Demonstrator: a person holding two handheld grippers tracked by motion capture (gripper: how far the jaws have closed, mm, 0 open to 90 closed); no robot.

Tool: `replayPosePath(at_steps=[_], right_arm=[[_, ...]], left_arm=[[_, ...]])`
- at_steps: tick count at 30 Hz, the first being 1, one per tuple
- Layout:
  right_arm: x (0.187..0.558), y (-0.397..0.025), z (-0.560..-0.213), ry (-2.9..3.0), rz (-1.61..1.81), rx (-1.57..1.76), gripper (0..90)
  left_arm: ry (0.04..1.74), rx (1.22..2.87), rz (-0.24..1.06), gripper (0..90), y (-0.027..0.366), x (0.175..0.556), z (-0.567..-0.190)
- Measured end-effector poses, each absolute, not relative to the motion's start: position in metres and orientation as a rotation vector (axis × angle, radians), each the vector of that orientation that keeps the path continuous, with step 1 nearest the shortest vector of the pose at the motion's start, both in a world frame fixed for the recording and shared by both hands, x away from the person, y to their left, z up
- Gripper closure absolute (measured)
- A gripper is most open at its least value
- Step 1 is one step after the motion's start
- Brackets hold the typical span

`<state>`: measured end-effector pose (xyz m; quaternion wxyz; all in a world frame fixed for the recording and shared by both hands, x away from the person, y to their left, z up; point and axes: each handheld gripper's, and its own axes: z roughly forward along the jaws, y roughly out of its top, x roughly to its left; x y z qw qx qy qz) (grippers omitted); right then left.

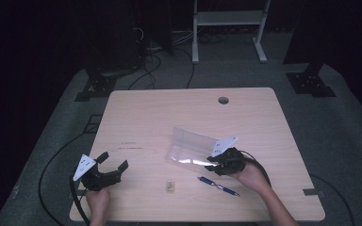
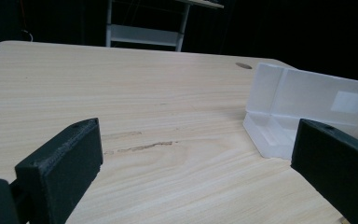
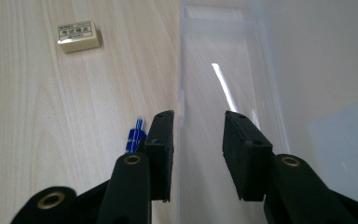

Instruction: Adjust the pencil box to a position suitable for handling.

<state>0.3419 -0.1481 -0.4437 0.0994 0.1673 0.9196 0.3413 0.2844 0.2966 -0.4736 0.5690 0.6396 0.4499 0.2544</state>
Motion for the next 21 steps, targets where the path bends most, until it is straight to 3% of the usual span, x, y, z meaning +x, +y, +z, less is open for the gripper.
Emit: replayPosePath(at_steps=[21], right_arm=[[0.317,-0.200,-0.453,2.653,1.039,0.660,61.1]], left_arm=[[1.058,1.514,0.595,1.1,0.296,0.285,-0.474]])
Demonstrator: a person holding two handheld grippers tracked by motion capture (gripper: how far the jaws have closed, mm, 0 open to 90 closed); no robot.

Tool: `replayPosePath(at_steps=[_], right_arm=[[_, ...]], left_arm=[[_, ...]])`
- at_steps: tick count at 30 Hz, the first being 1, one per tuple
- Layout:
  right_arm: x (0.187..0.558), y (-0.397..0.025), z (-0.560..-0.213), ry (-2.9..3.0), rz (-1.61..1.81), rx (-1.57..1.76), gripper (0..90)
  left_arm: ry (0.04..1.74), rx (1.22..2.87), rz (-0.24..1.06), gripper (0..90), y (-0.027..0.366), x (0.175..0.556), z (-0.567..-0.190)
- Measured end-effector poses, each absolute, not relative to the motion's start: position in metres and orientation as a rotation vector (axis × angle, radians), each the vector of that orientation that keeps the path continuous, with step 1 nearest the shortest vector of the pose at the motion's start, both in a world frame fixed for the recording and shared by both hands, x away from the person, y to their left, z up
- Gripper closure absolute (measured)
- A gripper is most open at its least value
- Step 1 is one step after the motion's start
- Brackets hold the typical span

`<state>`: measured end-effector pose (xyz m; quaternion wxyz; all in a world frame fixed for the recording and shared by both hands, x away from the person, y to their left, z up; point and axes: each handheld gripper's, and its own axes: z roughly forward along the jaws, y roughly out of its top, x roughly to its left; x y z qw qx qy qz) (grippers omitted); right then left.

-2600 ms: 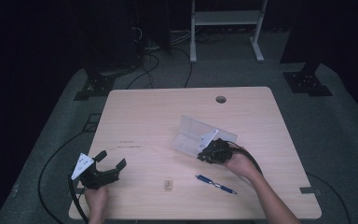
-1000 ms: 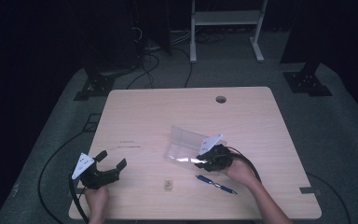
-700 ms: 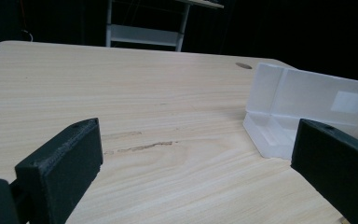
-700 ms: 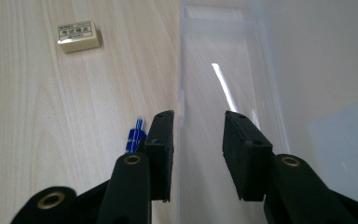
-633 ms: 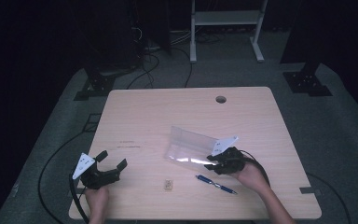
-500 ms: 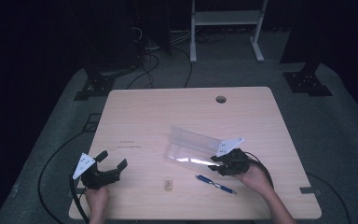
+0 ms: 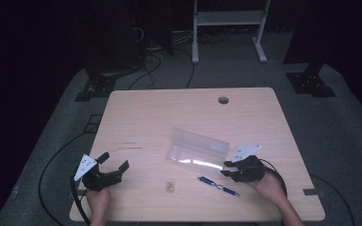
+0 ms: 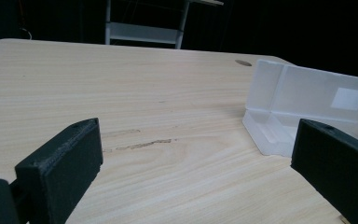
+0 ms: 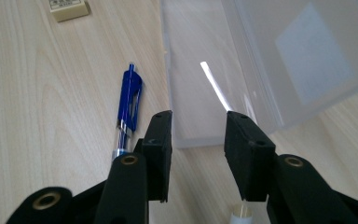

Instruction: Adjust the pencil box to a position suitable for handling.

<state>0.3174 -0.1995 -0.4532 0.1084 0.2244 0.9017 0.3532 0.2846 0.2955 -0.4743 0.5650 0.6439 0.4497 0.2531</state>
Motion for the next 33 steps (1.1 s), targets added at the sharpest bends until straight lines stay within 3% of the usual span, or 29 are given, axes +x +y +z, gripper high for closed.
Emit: replayPosePath(at_steps=[33], right_arm=[[0.285,-0.254,-0.470,2.600,0.987,0.826,51.9]], left_arm=[[1.059,1.517,0.596,1.1,0.295,0.285,-0.474]])
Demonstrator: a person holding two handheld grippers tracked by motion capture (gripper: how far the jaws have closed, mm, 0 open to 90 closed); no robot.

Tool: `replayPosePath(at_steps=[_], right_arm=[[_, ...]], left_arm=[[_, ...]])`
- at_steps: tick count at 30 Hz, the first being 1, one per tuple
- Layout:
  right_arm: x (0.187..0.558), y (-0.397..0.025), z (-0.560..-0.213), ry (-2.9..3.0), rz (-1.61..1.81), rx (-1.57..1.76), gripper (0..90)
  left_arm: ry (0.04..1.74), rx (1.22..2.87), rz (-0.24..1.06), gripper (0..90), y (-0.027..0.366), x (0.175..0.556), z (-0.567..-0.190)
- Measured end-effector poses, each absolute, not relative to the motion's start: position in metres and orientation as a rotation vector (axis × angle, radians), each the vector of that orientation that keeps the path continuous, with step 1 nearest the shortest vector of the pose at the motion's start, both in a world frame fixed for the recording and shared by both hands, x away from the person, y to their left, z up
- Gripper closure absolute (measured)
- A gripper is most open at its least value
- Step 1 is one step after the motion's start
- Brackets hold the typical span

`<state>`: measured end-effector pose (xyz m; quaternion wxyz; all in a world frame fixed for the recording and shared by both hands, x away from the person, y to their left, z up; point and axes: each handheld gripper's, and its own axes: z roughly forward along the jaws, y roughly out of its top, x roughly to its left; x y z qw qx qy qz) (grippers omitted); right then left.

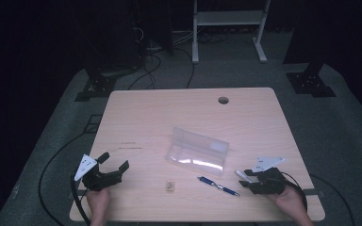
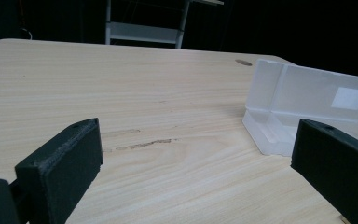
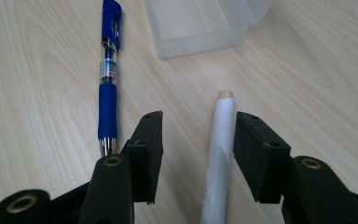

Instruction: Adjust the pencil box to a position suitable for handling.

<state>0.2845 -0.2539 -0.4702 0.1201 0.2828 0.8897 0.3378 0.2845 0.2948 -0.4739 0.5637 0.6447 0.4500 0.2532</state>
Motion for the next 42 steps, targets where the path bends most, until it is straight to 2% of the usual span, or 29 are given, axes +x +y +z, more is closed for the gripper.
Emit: replayPosePath(at_steps=[27,42], right_arm=[[0.276,-0.269,-0.482,2.578,0.966,0.931,58.3],[0.276,-0.270,-0.484,2.587,0.917,0.918,71.2]], left_arm=[[1.051,1.512,0.602,1.1,0.294,0.284,-0.473],[1.050,1.510,0.601,1.1,0.294,0.284,-0.472]])
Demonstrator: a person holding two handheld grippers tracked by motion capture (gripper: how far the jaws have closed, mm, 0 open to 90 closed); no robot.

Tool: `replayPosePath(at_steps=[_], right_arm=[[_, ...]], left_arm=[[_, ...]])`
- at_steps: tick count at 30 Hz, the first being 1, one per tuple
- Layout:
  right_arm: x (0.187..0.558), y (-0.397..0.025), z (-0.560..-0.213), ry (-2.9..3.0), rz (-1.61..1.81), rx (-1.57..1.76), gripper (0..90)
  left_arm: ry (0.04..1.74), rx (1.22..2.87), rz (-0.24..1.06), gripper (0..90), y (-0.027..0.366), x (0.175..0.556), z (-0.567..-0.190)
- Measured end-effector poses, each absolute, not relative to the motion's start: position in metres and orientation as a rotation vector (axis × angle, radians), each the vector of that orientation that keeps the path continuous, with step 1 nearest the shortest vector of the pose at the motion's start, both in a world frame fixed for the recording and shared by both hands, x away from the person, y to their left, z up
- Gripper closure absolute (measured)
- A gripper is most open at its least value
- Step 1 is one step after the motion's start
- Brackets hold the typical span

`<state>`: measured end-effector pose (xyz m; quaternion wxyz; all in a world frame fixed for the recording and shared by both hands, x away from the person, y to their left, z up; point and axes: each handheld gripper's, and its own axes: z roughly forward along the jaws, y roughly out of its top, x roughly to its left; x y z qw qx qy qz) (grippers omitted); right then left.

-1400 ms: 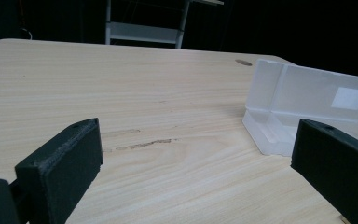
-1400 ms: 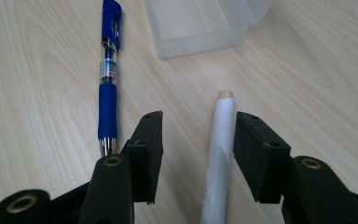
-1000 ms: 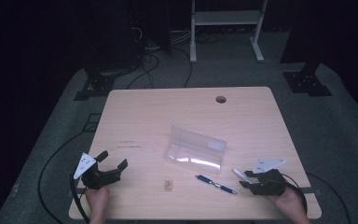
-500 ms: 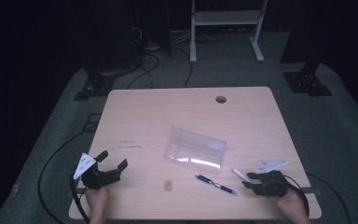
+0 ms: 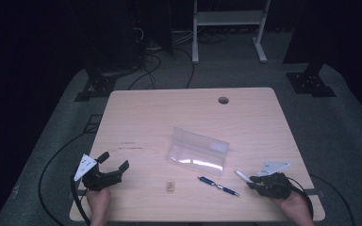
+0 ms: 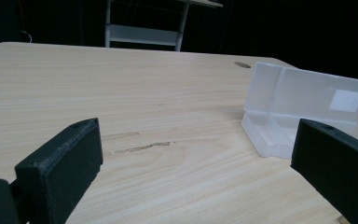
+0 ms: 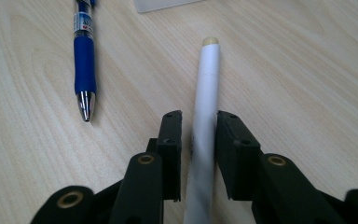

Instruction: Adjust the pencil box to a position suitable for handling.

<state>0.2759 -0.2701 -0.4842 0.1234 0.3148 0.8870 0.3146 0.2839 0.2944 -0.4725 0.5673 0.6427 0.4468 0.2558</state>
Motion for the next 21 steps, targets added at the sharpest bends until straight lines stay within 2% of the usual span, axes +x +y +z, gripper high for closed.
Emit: replayPosePath(at_steps=[5,21], right_arm=[[0.2759,-0.2703,-0.4842,2.588,0.917,0.917,76.2],[0.2733,-0.2686,-0.4772,2.577,0.972,0.911,77.7]], left_arm=[[1.048,1.511,0.602,1.1,0.2945,0.2840,-0.4724],[1.049,1.511,0.600,1.1,0.2944,0.2841,-0.4724]])
